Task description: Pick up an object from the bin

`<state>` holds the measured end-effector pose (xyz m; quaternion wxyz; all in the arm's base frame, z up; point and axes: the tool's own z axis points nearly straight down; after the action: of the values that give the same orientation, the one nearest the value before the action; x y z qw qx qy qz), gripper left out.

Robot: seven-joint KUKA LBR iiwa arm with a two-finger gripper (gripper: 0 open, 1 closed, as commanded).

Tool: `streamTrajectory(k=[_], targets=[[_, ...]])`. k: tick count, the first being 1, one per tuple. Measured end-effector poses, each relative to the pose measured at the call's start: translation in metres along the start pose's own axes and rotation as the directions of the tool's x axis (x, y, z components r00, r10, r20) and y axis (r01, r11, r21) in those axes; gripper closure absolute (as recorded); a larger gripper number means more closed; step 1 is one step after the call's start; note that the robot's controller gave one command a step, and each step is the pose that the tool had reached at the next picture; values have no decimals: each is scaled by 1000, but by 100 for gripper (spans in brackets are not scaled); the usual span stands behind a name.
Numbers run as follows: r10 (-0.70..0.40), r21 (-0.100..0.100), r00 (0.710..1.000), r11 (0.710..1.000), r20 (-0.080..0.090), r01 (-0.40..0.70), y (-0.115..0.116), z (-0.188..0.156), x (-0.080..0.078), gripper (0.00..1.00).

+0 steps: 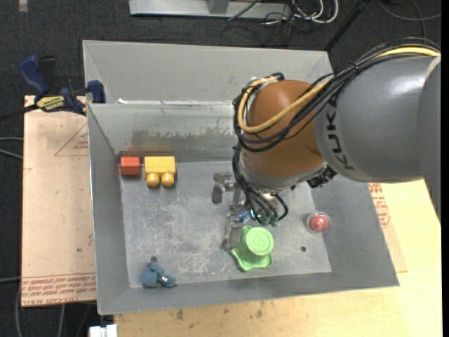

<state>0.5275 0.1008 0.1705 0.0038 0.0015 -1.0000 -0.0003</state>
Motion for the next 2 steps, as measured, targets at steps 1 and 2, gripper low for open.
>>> streamTrajectory(k=[1, 2], targets=[[46, -3, 999, 999, 3, -46, 131, 43, 51, 0], [-348, 3, 937, 938, 12, 348, 97, 101, 32, 0]])
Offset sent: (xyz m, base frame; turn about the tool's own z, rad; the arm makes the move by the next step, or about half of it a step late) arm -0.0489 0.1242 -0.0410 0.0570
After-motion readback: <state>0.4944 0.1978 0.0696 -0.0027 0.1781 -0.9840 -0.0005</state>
